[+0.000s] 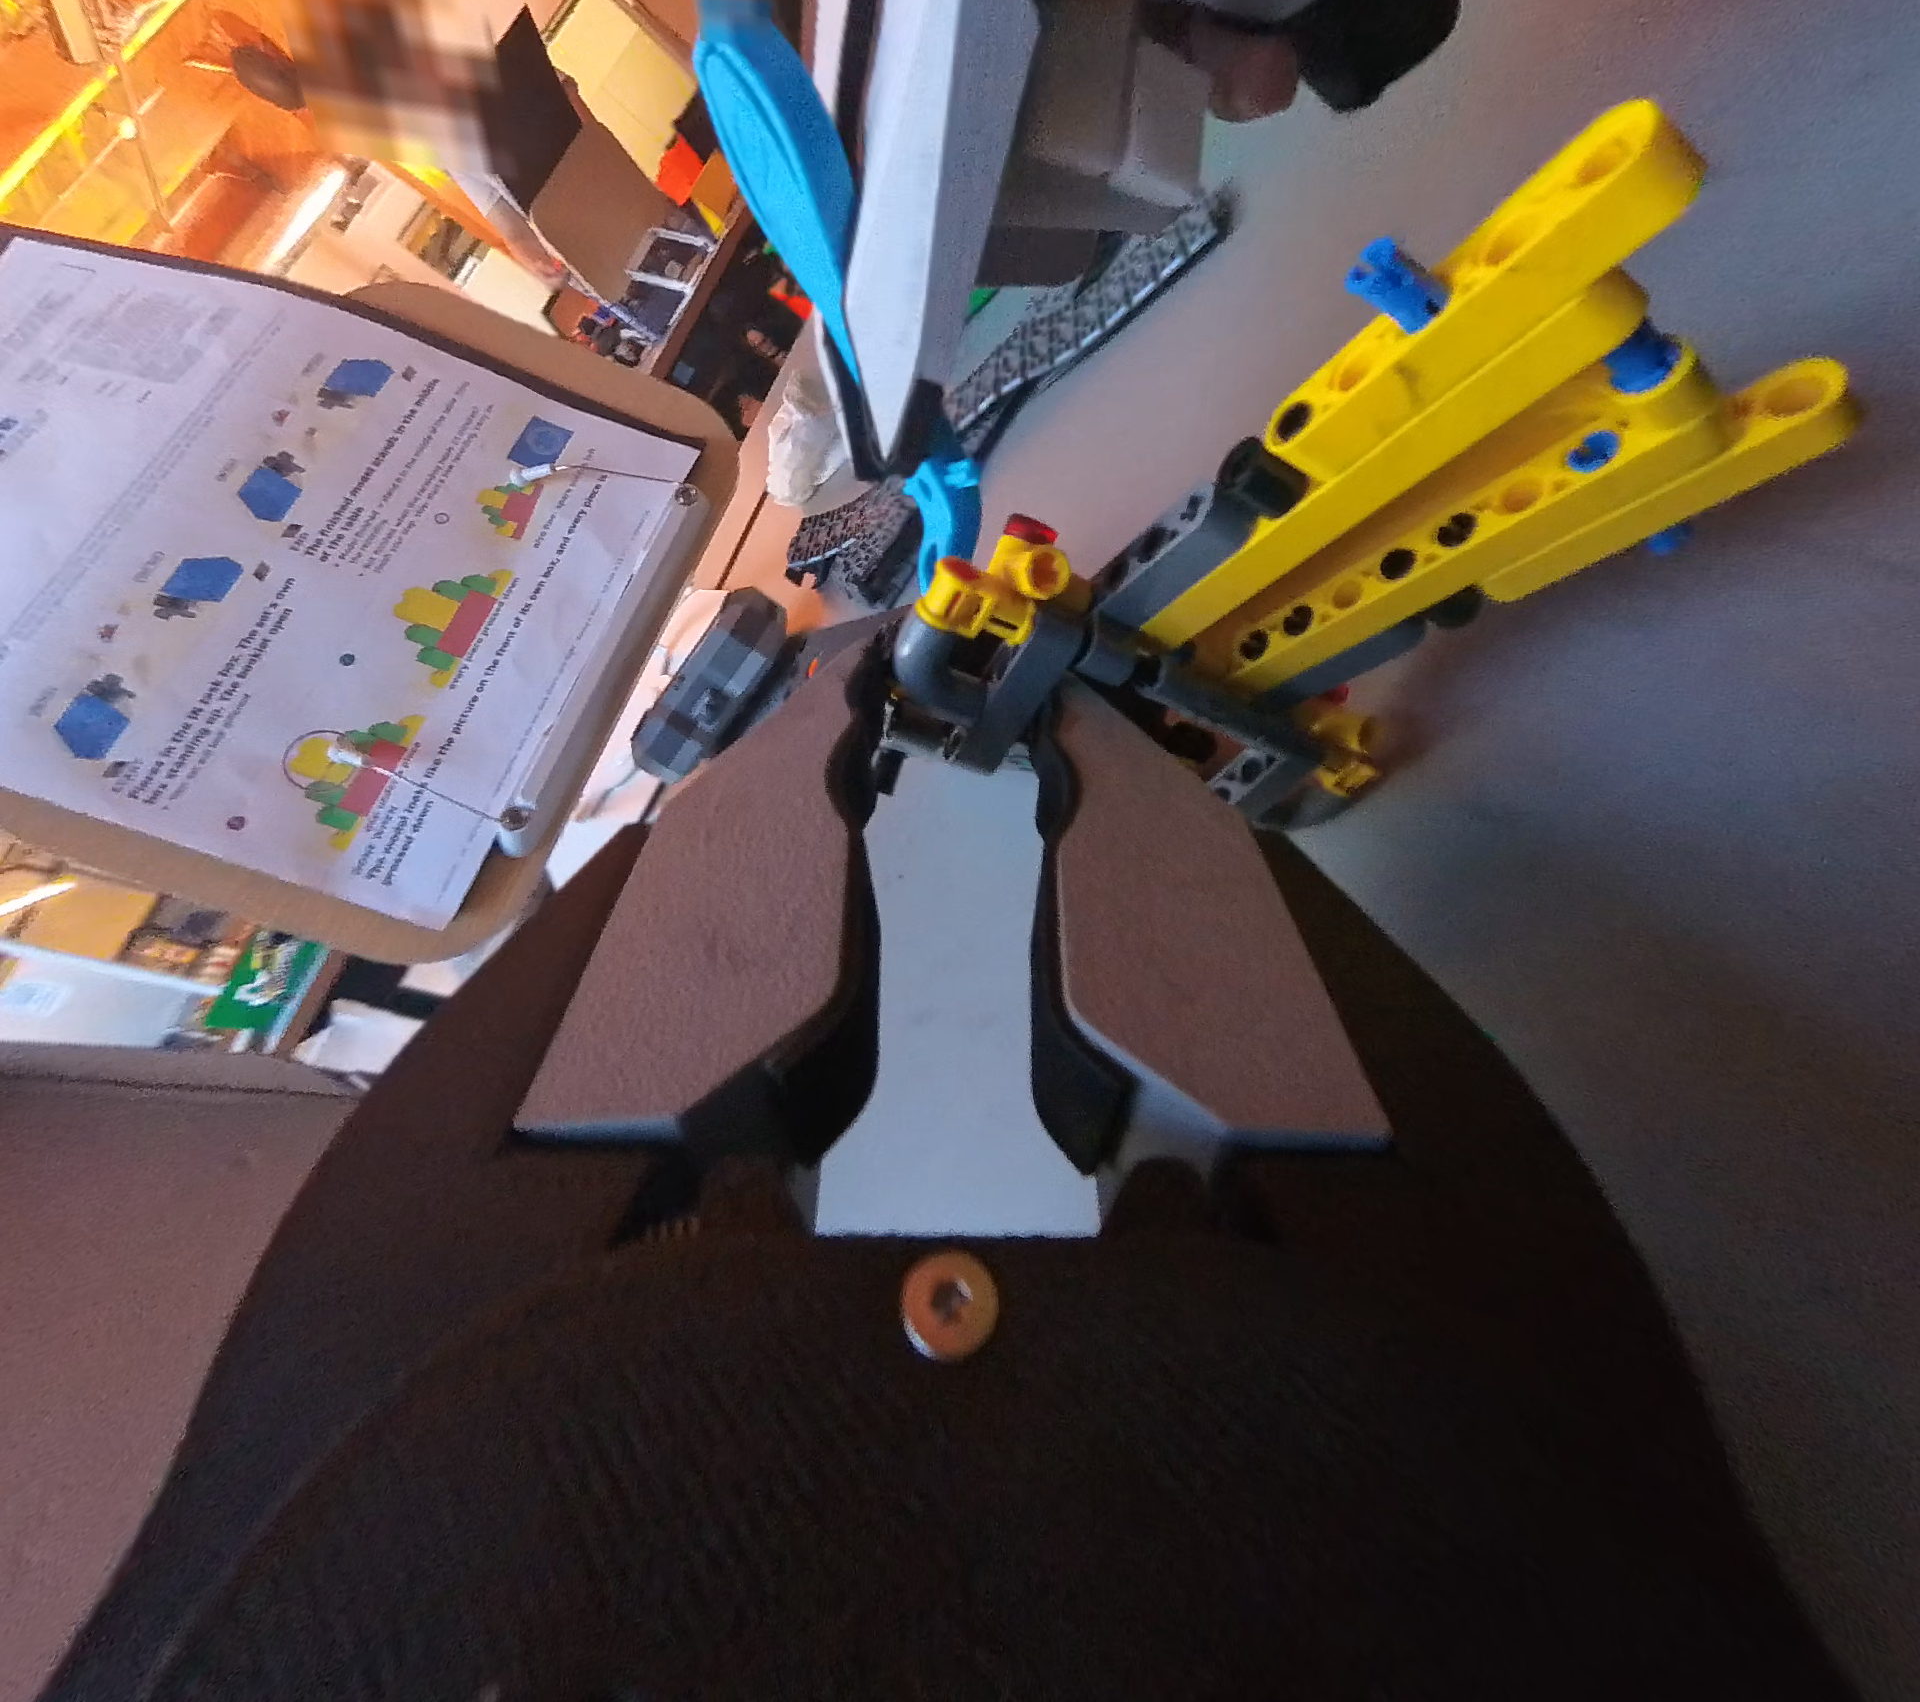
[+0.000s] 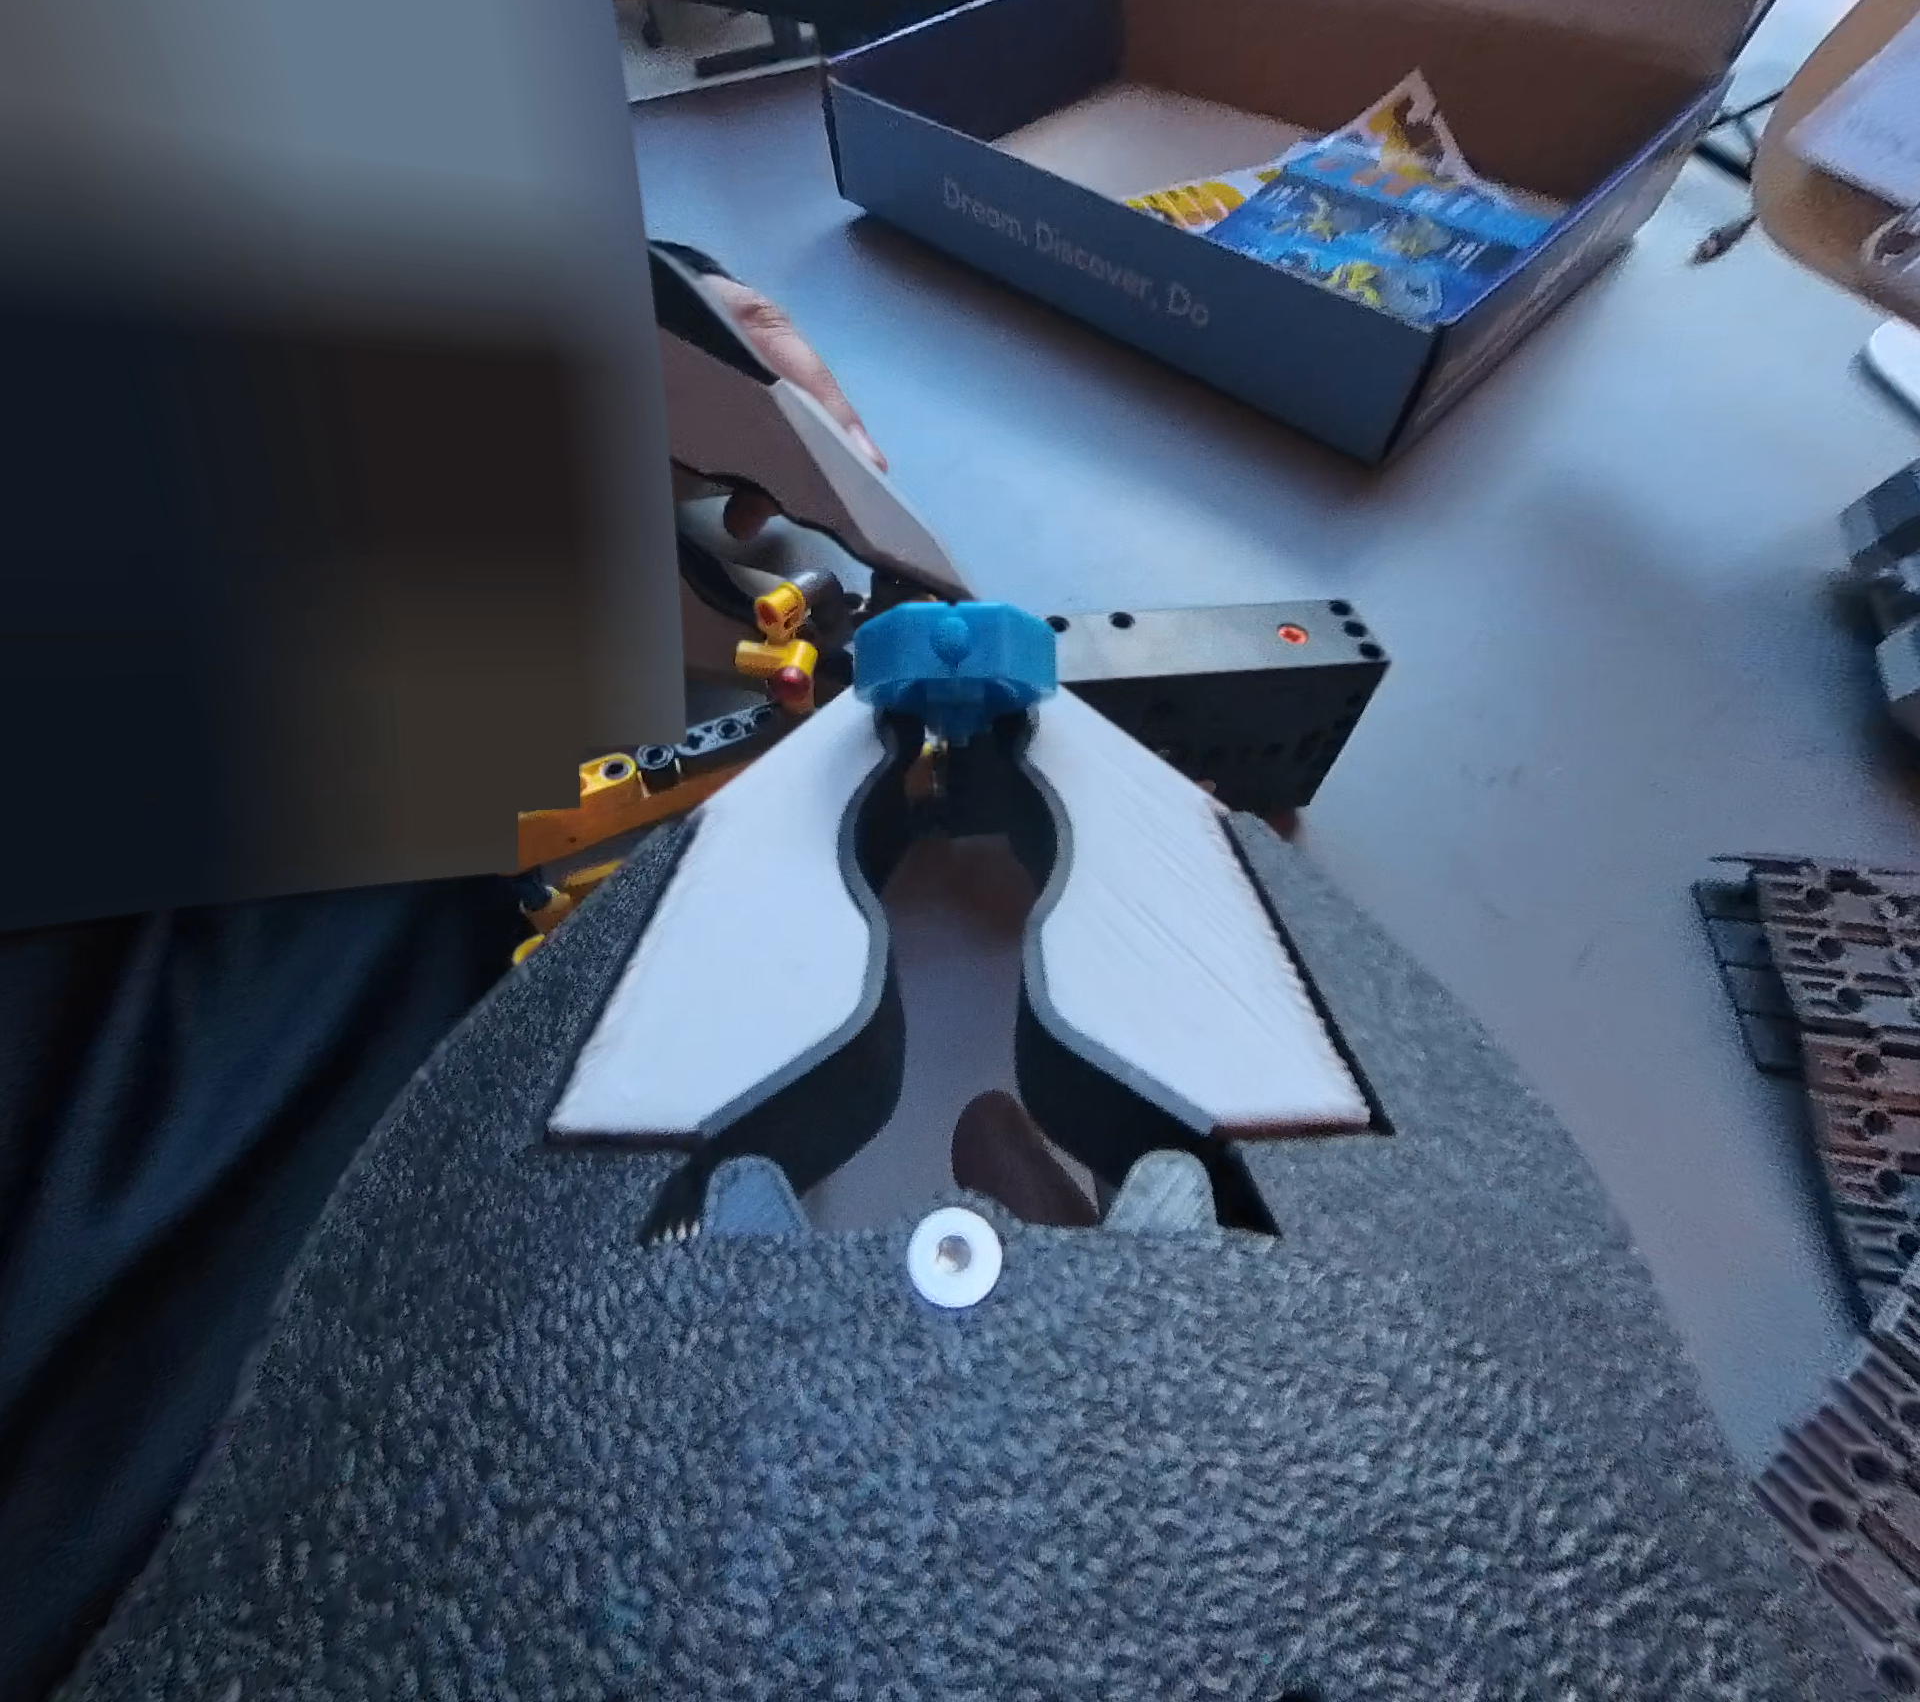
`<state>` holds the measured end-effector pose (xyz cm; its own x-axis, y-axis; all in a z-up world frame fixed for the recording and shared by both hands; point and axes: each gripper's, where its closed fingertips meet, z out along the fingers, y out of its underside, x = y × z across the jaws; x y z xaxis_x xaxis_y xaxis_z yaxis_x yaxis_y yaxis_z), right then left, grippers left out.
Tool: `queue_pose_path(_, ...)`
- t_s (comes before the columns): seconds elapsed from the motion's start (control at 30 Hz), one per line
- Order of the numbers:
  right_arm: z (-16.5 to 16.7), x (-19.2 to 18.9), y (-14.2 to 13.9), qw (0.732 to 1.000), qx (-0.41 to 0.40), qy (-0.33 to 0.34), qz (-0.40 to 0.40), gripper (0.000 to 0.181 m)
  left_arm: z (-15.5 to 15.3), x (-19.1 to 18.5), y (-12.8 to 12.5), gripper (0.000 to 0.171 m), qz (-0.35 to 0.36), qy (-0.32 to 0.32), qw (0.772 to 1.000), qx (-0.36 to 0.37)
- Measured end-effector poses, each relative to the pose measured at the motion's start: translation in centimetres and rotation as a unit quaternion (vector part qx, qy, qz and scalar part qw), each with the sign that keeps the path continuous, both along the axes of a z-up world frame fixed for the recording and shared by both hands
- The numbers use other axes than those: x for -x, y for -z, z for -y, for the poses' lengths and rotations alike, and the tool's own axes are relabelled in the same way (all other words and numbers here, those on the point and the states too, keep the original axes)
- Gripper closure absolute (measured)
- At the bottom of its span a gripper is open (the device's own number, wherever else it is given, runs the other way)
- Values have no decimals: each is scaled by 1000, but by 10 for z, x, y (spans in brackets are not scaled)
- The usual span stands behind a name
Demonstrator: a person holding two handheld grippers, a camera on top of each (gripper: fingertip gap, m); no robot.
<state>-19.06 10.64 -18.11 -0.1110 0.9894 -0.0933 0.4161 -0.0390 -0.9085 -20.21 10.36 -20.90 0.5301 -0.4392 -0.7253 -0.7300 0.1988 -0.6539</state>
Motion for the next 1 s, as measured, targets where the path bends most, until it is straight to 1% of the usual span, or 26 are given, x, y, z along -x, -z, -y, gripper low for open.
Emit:
queue_pose_path(0.07,-2,1,1,1000,-3,-3,10,173,-1,1,0,146,-2,-3,1000,0)
queue_pose_path(0.17,-1,1,0,998,-40,-21,35,173,-1,0,0,146,1,-1,1000,2)
queue_pose_path(0.3,0,3,-1,994,-66,-48,77,173,-1,0,0,146,3,3,1000,5)
queue_pose_path(0.37,-1,5,-1,993,-51,-57,86,173,-1,1,0,147,-6,-1,1000,1)
queue_pose_path(0.43,-3,6,2,996,3,-51,67,173,-2,4,1,147,3,-6,1000,10)
queue_pose_path(0.5,-4,5,3,997,57,-33,27,173,-1,5,1,147,14,-3,1000,16)
queue_pose_path(0.6,-7,8,3,996,80,3,-33,172,-6,9,1,147,31,-12,999,27)
queue_pose_path(0.73,-10,11,3,991,67,50,-102,172,-9,12,0,147,44,-23,998,35)
queue_pose_path(0.8,-10,9,5,989,59,68,-119,173,-10,14,0,147,50,-22,998,36)
queue_pose_path(0.87,-10,9,6,990,19,80,-118,172,-10,14,0,147,51,-22,998,33)
queue_pose_path(0.93,-9,10,7,991,-28,76,-109,173,-11,15,0,146,52,-22,998,32)
queue_pose_path(0.97,-10,10,7,993,-34,69,-95,173,-11,15,0,146,55,-19,998,32)
queue_pose_path(1.0,-11,10,6,995,-19,61,-76,173,-11,14,0,146,56,-17,998,31)
